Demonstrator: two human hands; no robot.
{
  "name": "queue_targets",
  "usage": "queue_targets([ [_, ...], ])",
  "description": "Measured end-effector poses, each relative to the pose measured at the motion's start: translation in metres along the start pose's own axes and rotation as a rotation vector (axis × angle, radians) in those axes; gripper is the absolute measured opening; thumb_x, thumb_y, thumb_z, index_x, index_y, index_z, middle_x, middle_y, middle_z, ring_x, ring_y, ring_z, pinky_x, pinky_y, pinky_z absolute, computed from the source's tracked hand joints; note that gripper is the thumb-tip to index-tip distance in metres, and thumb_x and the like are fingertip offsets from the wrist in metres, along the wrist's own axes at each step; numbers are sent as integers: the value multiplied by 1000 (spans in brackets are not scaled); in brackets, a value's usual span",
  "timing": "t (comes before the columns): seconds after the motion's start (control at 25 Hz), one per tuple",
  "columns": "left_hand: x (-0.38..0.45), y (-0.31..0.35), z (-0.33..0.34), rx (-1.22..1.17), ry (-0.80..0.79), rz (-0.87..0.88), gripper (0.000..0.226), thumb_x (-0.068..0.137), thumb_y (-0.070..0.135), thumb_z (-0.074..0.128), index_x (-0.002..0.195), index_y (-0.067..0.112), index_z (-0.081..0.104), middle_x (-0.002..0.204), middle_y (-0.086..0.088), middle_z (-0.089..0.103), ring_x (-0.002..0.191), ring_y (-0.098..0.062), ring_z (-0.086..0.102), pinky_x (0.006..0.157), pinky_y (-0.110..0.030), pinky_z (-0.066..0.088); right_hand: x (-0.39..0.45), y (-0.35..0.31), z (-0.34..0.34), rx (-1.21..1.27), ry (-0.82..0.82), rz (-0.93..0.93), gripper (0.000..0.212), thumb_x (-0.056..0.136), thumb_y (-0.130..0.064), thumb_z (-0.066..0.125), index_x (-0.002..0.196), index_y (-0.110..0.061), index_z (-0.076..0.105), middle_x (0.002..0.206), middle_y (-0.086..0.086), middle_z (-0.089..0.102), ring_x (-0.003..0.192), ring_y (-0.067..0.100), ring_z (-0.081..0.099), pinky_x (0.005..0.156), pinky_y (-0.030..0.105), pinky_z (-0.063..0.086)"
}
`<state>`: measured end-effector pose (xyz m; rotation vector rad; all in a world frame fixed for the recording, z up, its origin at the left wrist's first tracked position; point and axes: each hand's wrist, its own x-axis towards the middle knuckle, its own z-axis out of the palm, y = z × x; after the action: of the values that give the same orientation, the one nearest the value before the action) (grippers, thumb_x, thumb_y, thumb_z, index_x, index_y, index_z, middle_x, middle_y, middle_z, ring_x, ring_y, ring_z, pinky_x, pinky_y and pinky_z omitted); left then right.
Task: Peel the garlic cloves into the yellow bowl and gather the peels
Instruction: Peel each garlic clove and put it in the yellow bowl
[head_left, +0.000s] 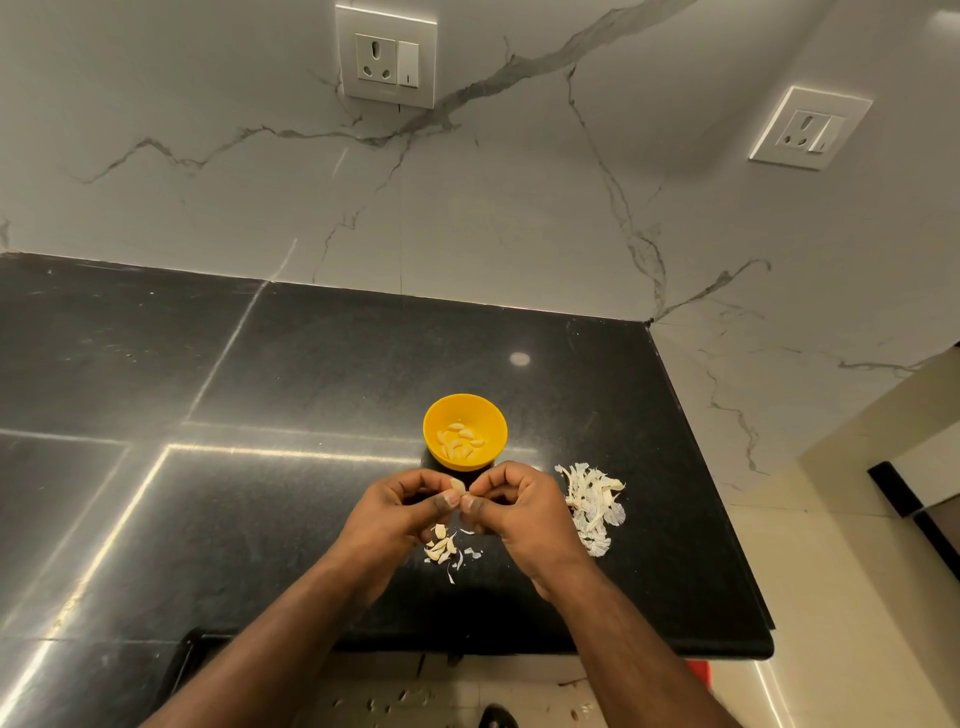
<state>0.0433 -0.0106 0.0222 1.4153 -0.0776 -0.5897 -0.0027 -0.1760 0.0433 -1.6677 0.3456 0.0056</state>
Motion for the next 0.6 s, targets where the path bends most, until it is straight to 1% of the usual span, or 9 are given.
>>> queue_targets([
  [0.08, -1, 1, 4, 73, 59, 60, 8, 91, 13, 70, 96, 9, 74, 87, -9, 76, 80, -20, 68, 66, -30, 50, 2, 2, 1, -41, 27, -15, 9, 81, -8, 80, 84, -14, 74, 79, 7, 75, 72, 14, 67, 71, 34, 57],
  [0.16, -2, 1, 7, 181, 105, 121, 4, 93, 11, 69, 94, 10, 73, 85, -7, 77, 82, -23, 73, 69, -34, 55, 3, 1, 1, 2, 46, 2, 13, 86, -5, 74, 89, -17, 75, 80, 4, 75, 73, 14, 66, 69, 29, 56],
  [0.24, -5, 2, 8, 300, 112, 171, 2, 92, 14, 71, 92, 15, 73, 81, -2, 77, 76, -15, 72, 68, -31, 56, 4, -2, 2, 121, 18, 31, 10, 90, -4, 70, 93, -13, 73, 80, 9, 74, 72, 17, 65, 68, 29, 56],
  [0.32, -7, 3, 9, 386, 109, 194, 2, 91, 19, 73, 90, 21, 73, 80, 3, 76, 73, -10, 70, 66, -28, 55, 5, -4, 2, 150, -4, 40, 7, 89, -5, 72, 95, -8, 72, 80, 10, 74, 73, 18, 66, 69, 30, 56],
  [0.4, -7, 4, 8, 385, 123, 189, 1, 90, 21, 74, 90, 22, 74, 80, 4, 76, 73, -9, 70, 67, -30, 56, 6, -5, 4, 202, -6, 73, 11, 87, -2, 73, 97, -5, 70, 83, 11, 75, 74, 17, 70, 68, 27, 57],
  [0.52, -6, 5, 6, 330, 131, 170, 2, 90, 20, 73, 92, 20, 75, 81, 1, 77, 74, -14, 71, 73, -39, 60, 6, -6, 2, 331, -11, 130, 17, 85, 6, 71, 100, -2, 68, 89, 14, 76, 81, 21, 74, 69, 26, 58],
  [0.6, -7, 5, 5, 326, 123, 170, 3, 90, 18, 73, 92, 20, 75, 83, 1, 77, 75, -12, 71, 72, -36, 59, 5, -8, 2, 348, -8, 144, 19, 84, 7, 72, 101, -1, 68, 92, 17, 76, 85, 25, 73, 71, 28, 59],
])
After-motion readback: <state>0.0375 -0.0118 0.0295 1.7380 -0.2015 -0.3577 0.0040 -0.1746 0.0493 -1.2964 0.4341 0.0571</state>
